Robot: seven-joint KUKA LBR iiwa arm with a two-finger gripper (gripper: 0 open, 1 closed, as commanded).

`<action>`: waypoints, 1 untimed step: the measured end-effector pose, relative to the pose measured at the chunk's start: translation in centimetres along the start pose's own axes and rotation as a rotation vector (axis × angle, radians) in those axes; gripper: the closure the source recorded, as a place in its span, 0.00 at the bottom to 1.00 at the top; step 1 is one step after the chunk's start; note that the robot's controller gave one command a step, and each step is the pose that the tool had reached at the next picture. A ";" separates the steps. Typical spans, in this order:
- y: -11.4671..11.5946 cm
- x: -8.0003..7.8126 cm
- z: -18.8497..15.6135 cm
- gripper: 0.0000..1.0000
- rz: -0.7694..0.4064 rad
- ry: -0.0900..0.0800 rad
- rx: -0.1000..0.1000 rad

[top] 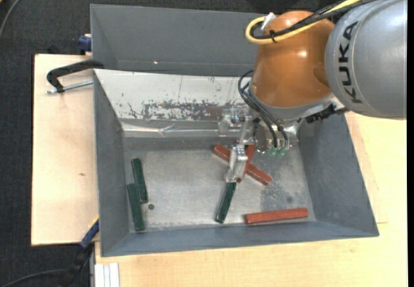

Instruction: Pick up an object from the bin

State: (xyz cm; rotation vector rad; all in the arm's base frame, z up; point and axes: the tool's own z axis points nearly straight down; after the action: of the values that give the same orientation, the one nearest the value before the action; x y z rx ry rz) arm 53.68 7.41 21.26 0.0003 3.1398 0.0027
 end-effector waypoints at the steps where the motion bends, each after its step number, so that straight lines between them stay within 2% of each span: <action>1: -5.1 -0.7 10.2 0.00 -0.155 0.007 0.002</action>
Offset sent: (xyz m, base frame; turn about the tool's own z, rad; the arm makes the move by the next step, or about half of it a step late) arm 0.0076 -0.0487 -0.0987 -0.1584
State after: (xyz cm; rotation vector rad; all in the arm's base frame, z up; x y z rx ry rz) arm 54.38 2.37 11.09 -0.2441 3.1372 -0.0008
